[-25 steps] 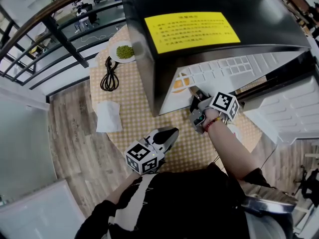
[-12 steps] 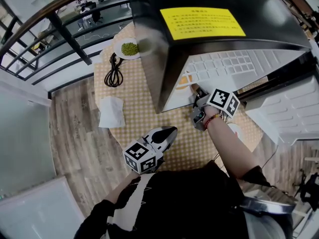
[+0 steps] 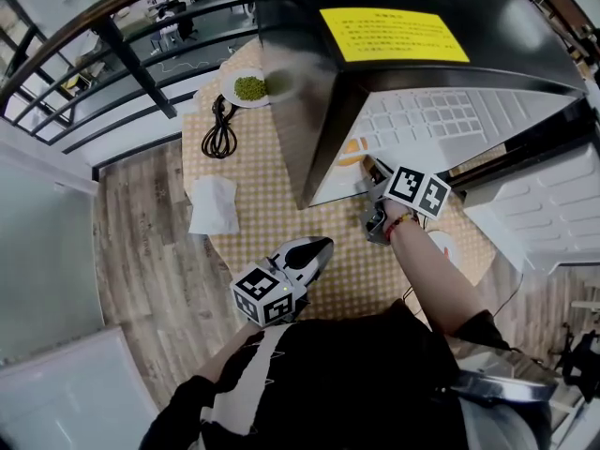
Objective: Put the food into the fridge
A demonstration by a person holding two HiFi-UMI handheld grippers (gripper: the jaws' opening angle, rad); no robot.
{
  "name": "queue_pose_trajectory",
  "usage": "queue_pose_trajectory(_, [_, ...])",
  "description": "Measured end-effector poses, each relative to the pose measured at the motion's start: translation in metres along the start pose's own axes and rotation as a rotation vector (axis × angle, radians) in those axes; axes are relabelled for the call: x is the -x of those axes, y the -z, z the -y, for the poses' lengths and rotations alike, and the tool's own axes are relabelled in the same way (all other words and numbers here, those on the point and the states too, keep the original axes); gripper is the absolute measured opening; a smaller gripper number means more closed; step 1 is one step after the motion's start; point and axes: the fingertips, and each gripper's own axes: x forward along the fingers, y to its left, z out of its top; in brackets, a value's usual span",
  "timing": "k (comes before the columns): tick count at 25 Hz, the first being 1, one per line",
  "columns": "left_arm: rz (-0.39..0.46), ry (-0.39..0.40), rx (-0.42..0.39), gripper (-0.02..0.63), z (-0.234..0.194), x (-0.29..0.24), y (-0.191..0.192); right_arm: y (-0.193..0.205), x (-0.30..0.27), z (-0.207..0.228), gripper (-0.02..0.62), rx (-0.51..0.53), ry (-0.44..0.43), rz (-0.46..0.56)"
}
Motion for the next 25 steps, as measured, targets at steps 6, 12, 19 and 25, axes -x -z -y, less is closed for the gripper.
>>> queue_pose_trajectory(6, [0.0,-0.008,0.007,0.014,0.002,0.006,0.004,0.002,0.001,0.0,0.075,0.073,0.013,-0.003])
queue_pose_trajectory(12, [-0.001,-0.011,0.01,0.014,0.004,0.008,0.008,0.004,0.001,0.001,0.087,0.155,0.044,-0.014])
queue_pose_trajectory(19, [0.009,-0.022,0.02,0.014,0.002,0.012,0.01,0.004,0.0,0.001,0.1,0.234,0.089,-0.03])
queue_pose_trajectory(25, [0.02,-0.031,0.029,0.014,-0.002,0.015,0.009,0.001,0.0,0.002,0.106,0.323,0.138,-0.039])
